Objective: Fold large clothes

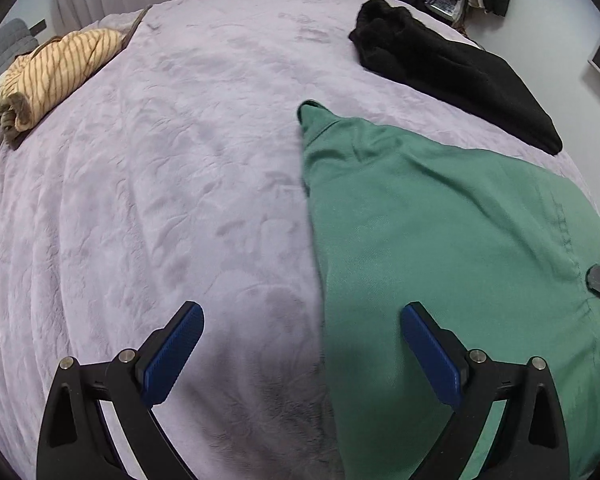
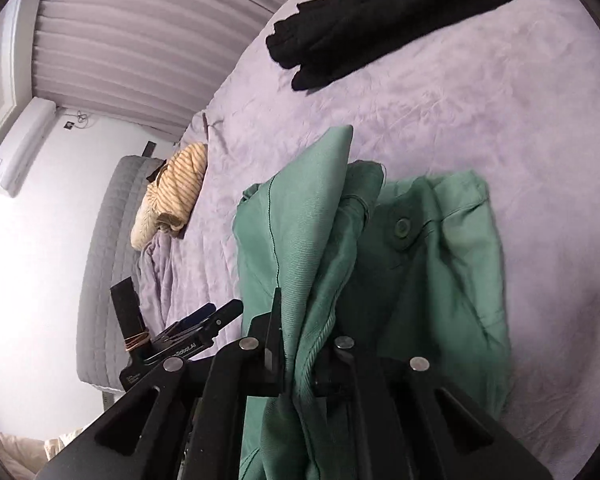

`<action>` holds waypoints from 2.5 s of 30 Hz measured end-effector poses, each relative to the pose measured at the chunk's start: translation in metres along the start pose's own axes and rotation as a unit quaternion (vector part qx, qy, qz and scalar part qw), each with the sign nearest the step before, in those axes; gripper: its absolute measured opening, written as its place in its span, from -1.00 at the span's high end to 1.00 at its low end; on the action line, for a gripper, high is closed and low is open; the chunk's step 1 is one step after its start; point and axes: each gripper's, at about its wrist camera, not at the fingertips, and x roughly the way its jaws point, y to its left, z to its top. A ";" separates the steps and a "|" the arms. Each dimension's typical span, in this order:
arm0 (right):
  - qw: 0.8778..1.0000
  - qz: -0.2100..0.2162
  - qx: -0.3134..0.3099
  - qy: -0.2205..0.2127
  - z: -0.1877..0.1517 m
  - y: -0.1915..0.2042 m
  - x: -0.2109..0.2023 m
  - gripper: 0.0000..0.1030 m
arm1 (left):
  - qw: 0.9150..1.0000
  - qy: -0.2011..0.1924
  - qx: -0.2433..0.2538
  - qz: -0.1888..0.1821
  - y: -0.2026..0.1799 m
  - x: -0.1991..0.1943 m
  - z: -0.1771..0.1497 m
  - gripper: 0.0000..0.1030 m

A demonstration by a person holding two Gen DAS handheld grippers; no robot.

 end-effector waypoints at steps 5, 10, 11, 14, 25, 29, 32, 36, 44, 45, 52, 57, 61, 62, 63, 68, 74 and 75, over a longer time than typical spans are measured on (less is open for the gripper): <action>0.994 -0.066 0.088 0.020 0.002 -0.070 0.010 0.80 | 1.000 0.022 0.019 -0.011 -0.027 0.022 -0.003 -0.94; 0.992 -0.056 0.108 0.025 -0.005 -0.076 0.004 0.36 | 0.999 0.028 0.025 -0.004 -0.017 0.009 -0.005 -0.94; 0.993 -0.063 0.099 0.025 -0.005 -0.070 -0.002 0.11 | 0.999 0.028 0.032 -0.002 -0.015 0.003 -0.007 -0.94; 0.994 -0.093 0.063 0.011 -0.009 -0.049 -0.022 -0.23 | 0.999 0.026 0.043 -0.009 -0.012 -0.018 -0.016 -0.94; 0.986 -0.160 0.019 0.053 -0.092 -0.012 -0.053 -0.04 | 0.991 0.080 0.099 -0.041 -0.041 -0.045 -0.113 -0.94; 0.988 -0.135 0.060 0.045 -0.119 -0.019 -0.064 0.67 | 0.989 0.082 0.117 -0.028 -0.025 -0.039 -0.140 -0.95; 0.982 -0.169 0.070 0.037 -0.130 -0.037 -0.068 0.69 | 0.990 0.086 0.105 -0.041 -0.017 -0.037 -0.139 -0.98; 0.973 -0.187 0.129 0.042 -0.144 -0.094 -0.060 0.84 | 0.991 0.073 0.111 -0.035 -0.020 -0.039 -0.146 -0.99; 0.970 -0.204 0.122 0.049 -0.154 -0.087 -0.083 0.79 | 0.994 0.072 0.082 -0.020 -0.019 -0.049 -0.155 -0.99; 0.970 -0.207 0.117 0.046 -0.154 -0.081 -0.088 0.77 | 0.994 0.072 0.081 -0.018 -0.018 -0.051 -0.156 -0.99; 0.985 -0.160 0.067 0.000 -0.119 -0.040 -0.109 -0.32 | 0.994 0.076 0.077 -0.011 -0.016 -0.051 -0.161 -0.99; 0.988 -0.128 0.084 0.022 -0.077 -0.057 -0.065 0.13 | 0.994 0.072 0.081 -0.009 -0.018 -0.053 -0.163 -0.99; 0.982 -0.164 0.066 0.062 -0.065 -0.056 -0.027 0.87 | 0.994 0.072 0.078 -0.011 -0.019 -0.055 -0.163 -0.99; 0.980 -0.187 0.045 0.056 -0.062 -0.053 -0.026 0.89 | 0.994 0.071 0.079 -0.012 -0.019 -0.055 -0.164 -0.99; 0.978 -0.202 0.033 0.050 -0.060 -0.052 -0.025 0.91 | 0.994 0.071 0.080 -0.013 -0.018 -0.053 -0.162 -0.99; 0.972 -0.223 0.059 0.051 -0.049 -0.080 -0.020 1.00 | 0.994 0.074 0.074 -0.014 -0.017 -0.051 -0.160 -0.99; 0.975 -0.217 0.030 0.023 -0.061 -0.043 -0.062 0.95 | 0.995 0.088 0.047 -0.024 -0.011 -0.064 -0.156 -0.99; 0.978 -0.208 0.021 0.015 -0.066 -0.034 -0.068 0.95 | 0.995 0.088 0.047 -0.026 -0.010 -0.066 -0.157 -0.99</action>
